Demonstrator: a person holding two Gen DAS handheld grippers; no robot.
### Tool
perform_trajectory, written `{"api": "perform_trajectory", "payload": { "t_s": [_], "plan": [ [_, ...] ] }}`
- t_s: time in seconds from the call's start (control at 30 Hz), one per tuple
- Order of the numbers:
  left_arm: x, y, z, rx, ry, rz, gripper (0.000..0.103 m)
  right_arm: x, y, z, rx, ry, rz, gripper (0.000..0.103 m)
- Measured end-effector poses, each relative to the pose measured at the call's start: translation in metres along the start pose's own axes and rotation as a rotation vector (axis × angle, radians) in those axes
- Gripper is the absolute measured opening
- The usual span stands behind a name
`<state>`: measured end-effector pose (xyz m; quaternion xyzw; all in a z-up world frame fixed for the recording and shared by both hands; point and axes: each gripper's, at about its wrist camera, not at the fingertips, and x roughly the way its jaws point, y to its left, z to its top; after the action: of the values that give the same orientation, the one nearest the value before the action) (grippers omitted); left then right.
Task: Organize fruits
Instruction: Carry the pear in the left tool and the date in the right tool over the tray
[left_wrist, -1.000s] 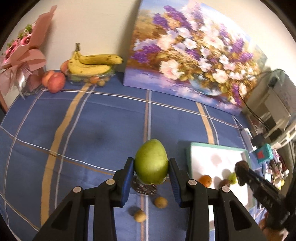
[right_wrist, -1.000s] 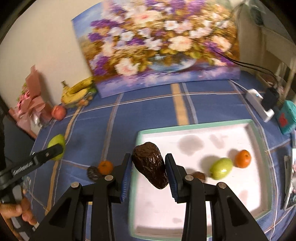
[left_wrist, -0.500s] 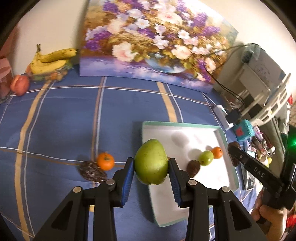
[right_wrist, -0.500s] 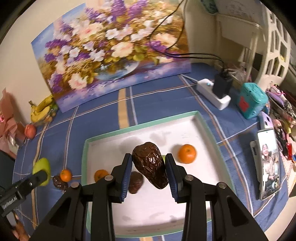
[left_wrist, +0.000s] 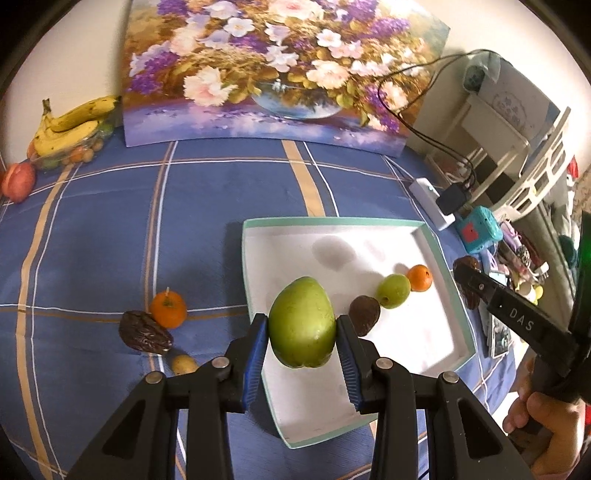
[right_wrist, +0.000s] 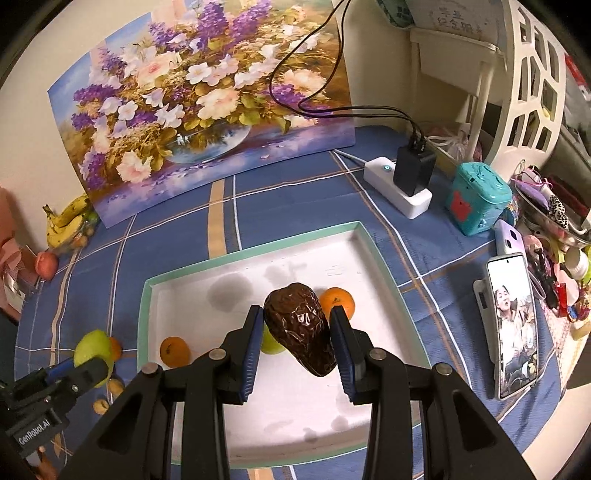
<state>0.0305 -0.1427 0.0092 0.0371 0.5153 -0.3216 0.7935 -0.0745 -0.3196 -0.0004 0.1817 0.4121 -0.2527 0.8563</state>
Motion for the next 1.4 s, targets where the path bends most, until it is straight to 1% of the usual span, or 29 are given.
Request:
{"api": "perform_trajectory", "payload": {
  "t_s": [0.1,0.17,0.3,0.53,0.8,1.03,1.4],
  "plan": [
    [0.007,-0.004,-0.003,0.014,0.018,0.007,0.04,0.003,-0.003,-0.001,-0.005,0.01,-0.02,0.038],
    [0.014,-0.006,-0.005,0.02,0.038,0.015,0.04,0.008,-0.005,-0.002,-0.015,0.032,-0.034,0.038],
    [0.031,-0.009,-0.012,0.026,0.088,0.032,0.04,0.033,-0.009,-0.011,-0.032,0.124,-0.061,0.038],
    [0.051,-0.02,-0.021,0.056,0.148,0.047,0.04,0.054,-0.013,-0.022,-0.045,0.2,-0.081,0.038],
    [0.066,-0.024,-0.028,0.08,0.188,0.063,0.04,0.061,-0.01,-0.026,-0.069,0.232,-0.088,0.038],
    [0.082,-0.024,-0.034,0.097,0.223,0.084,0.04,0.077,-0.01,-0.032,-0.072,0.282,-0.084,0.038],
    [0.085,-0.027,-0.033,0.106,0.225,0.086,0.04,0.08,-0.009,-0.035,-0.09,0.293,-0.083,0.038]
  ]
}}
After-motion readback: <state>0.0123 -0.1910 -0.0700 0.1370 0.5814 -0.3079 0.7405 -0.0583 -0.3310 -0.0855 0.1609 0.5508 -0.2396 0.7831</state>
